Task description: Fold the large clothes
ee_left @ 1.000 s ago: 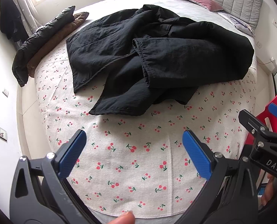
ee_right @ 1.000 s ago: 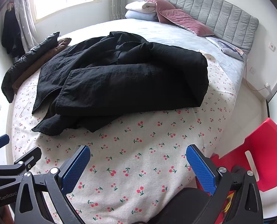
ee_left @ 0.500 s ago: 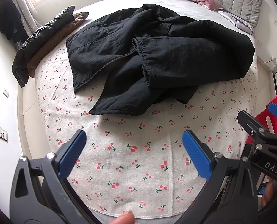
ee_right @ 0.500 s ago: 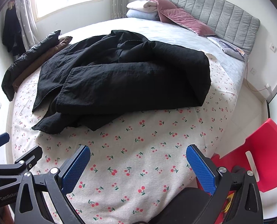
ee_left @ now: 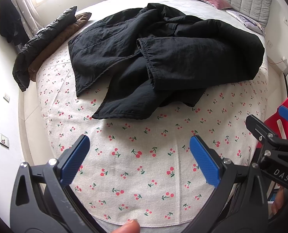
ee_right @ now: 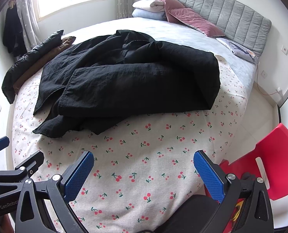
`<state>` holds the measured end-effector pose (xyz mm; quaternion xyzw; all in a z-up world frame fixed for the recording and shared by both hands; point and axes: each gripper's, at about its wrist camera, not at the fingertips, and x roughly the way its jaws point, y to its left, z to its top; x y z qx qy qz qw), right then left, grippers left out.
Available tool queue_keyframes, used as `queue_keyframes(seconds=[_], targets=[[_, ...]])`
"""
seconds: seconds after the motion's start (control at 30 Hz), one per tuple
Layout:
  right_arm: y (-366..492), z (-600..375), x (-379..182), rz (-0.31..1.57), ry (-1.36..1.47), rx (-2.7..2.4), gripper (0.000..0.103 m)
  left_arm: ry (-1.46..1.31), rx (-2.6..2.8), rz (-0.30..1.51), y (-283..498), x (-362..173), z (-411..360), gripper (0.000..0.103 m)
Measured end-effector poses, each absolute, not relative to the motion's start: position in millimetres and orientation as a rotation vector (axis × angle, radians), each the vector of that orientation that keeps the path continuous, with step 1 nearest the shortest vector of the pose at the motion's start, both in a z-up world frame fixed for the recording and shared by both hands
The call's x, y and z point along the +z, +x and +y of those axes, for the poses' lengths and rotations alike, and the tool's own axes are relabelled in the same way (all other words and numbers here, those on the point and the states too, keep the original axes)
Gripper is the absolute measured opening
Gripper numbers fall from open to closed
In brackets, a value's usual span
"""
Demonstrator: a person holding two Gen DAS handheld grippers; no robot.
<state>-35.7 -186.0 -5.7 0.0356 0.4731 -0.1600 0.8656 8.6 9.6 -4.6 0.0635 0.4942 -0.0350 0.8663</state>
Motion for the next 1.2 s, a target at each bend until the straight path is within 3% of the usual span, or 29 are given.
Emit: queue_keyframes(seconds=[1.2], targets=[[-31.1,-186.6,-10.2,1.004,0.078,-0.335,0.103,0.143,-0.059,1.045,11.8,-9.3,7.4,0.102]])
